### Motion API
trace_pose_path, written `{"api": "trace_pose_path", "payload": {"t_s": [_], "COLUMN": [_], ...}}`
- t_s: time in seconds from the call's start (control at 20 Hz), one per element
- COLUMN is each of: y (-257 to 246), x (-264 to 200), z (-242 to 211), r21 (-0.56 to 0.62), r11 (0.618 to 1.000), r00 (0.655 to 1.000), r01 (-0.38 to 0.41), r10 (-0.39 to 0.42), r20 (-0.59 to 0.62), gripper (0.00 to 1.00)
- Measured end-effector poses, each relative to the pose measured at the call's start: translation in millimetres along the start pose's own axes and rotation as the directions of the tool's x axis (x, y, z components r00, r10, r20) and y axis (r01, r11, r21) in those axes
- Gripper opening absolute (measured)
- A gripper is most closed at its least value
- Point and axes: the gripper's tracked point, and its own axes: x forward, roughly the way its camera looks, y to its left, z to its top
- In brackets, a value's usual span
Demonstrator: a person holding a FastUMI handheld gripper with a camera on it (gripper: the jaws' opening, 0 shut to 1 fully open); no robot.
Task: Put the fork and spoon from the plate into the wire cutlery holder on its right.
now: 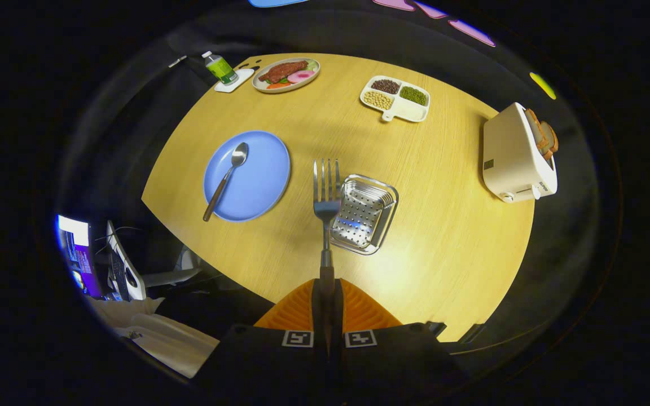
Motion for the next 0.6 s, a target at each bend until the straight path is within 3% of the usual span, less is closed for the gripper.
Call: {"api": "trace_pose_path", "payload": {"t_s": [0.35, 0.6], "y": [-32, -48], "x": [12, 31], "z": [-8, -1], "r21": [-0.103, -0.174], "r11": [0.994, 0.984], "r00": [0.978, 0.956], "r01": [0.022, 0.039], "r10": [-0.043, -0.088], "r20": [-0.206, -0.280], "gripper": [0.07, 0.07]}}
